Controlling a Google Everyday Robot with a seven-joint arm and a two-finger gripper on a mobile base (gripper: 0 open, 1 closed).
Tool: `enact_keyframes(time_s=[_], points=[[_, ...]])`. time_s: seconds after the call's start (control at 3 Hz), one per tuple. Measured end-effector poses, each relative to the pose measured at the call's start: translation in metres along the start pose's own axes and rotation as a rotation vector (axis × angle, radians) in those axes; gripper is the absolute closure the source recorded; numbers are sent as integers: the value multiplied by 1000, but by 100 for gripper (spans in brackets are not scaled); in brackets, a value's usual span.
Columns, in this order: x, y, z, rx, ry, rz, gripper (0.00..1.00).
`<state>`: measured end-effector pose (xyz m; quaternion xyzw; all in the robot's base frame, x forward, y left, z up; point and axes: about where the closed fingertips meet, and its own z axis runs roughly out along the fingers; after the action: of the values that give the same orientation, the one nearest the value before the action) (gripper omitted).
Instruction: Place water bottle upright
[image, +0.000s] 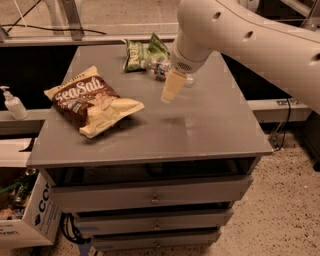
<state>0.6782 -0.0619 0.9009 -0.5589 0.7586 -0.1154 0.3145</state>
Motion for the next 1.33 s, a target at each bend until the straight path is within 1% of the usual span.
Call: enact_keyframes(time_s=[0.33,0.67,1.0,1.33], points=[[-11,-21,18,-36,24,47,0],[-20,-33,33,-89,28,103,0],[-31,-37,46,-134,21,151,0],[-44,-35,59,-150,11,172,0]])
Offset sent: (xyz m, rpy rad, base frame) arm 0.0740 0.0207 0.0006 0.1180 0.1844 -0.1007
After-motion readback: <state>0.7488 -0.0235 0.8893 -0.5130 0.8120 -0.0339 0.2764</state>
